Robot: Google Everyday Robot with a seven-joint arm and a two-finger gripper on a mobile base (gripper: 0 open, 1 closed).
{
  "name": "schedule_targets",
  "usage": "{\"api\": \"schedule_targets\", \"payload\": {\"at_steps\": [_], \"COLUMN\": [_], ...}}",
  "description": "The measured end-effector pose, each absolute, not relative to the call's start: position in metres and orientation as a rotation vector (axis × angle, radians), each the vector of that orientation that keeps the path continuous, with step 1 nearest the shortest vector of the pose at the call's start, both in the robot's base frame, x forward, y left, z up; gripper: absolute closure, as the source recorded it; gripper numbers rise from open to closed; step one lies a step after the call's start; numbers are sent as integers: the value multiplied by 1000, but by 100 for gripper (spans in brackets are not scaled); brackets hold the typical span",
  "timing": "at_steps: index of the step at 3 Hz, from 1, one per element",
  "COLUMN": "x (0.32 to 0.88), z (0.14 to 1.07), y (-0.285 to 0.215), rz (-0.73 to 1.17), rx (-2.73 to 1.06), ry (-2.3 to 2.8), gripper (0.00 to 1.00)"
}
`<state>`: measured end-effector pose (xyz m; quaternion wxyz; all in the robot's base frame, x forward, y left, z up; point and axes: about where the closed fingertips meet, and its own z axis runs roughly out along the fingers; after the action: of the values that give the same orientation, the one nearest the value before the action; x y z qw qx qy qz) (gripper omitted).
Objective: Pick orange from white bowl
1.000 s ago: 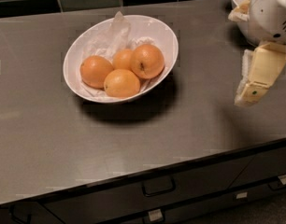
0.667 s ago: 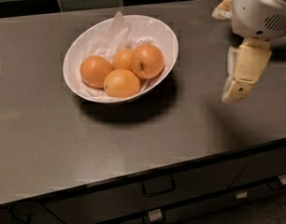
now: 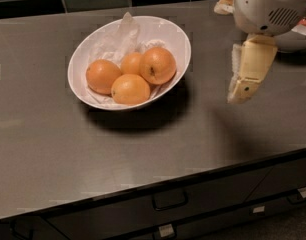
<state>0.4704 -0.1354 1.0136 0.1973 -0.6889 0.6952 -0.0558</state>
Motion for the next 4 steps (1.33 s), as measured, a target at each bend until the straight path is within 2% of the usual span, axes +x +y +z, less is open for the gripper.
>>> {"api": "schedule_targets", "payload": {"at_steps": [2, 4], "x": [493, 502], "z": [1011, 1012], "y": [-88, -69], "rz": [-133, -117], "rx": [-2040, -2082], "ry": [1829, 1776], "gripper": [0, 0]}}
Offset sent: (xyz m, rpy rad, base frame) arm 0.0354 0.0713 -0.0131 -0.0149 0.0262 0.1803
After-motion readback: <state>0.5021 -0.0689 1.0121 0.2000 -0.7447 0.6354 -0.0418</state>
